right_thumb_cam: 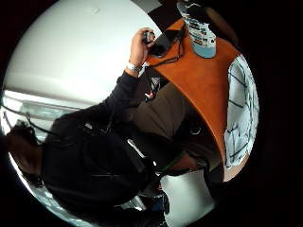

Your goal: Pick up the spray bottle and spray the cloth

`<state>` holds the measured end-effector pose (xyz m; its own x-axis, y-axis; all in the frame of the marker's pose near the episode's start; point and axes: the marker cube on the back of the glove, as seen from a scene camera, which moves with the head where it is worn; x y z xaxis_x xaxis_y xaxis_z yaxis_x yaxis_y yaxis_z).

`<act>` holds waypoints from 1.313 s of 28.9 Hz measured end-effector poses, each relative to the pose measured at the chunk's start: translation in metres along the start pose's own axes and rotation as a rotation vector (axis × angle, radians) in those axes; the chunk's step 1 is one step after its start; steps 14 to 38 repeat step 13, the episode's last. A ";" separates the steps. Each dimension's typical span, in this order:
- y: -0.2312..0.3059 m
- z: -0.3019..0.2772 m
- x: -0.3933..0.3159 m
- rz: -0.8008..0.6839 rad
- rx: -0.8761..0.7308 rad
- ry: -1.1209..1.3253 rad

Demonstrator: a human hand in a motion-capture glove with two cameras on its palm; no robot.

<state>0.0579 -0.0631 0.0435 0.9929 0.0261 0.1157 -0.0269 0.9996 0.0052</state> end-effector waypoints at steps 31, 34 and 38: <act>0.022 -0.009 -0.034 -0.131 -0.038 0.096; 0.022 -0.009 -0.034 -0.131 -0.038 0.096; 0.022 -0.009 -0.034 -0.131 -0.038 0.096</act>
